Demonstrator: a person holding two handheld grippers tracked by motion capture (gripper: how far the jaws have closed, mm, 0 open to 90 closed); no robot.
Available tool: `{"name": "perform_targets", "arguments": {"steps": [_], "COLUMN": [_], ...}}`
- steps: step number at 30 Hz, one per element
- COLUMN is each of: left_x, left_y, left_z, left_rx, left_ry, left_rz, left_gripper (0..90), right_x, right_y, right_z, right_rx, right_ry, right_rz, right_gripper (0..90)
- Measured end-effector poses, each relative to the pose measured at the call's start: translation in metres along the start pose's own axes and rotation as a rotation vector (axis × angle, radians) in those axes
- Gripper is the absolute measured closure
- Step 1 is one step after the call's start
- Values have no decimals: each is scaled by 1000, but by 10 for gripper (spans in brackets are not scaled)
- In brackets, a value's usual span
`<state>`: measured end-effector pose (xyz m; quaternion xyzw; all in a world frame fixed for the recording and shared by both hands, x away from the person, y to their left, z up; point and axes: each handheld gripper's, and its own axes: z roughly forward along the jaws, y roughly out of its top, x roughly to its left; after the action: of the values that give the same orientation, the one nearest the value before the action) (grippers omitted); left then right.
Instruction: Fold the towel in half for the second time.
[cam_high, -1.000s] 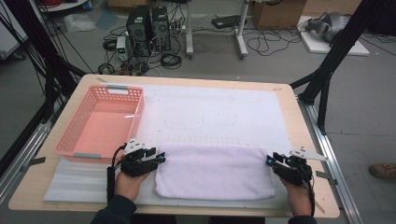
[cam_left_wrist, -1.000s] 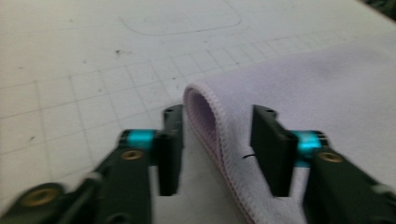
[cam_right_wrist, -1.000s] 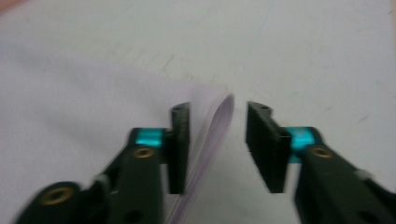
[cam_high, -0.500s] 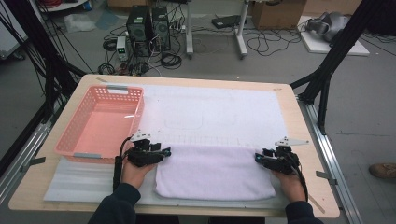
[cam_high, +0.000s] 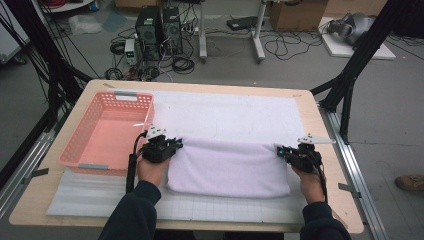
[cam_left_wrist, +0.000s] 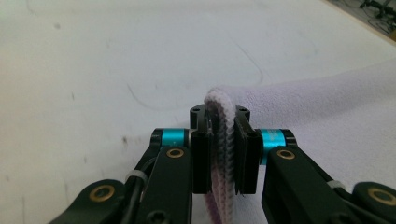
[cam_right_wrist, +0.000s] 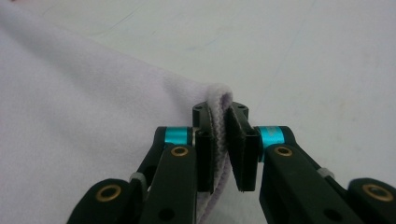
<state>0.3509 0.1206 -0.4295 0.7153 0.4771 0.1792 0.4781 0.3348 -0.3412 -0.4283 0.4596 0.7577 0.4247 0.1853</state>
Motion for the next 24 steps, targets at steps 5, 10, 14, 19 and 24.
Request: {"name": "perform_targets", "arguments": {"steps": [5, 10, 14, 19, 24], "left_x": [3, 1, 1, -11, -17], "left_y": [2, -2, -7, -16, -29], "left_z": [10, 0, -7, -21, -29], "left_rx": [-62, -19, 40, 37, 65], "left_ry": [32, 1, -43, -87, -91], "left_rz": [-2, 45, 30, 76, 107], "left_gripper": [711, 446, 416, 406, 410], "right_x": [-4, -4, -1, 13, 26], "right_y": [13, 11, 7, -5, -21], "right_z": [20, 18, 1, -19, -26], "right_rx": [-24, -15, -30, -31, 14], "right_ry": [-62, -86, -50, 20, 62], "right_rz": [40, 79, 85, 8, -28], "right_gripper": [794, 525, 489, 486, 444]}}
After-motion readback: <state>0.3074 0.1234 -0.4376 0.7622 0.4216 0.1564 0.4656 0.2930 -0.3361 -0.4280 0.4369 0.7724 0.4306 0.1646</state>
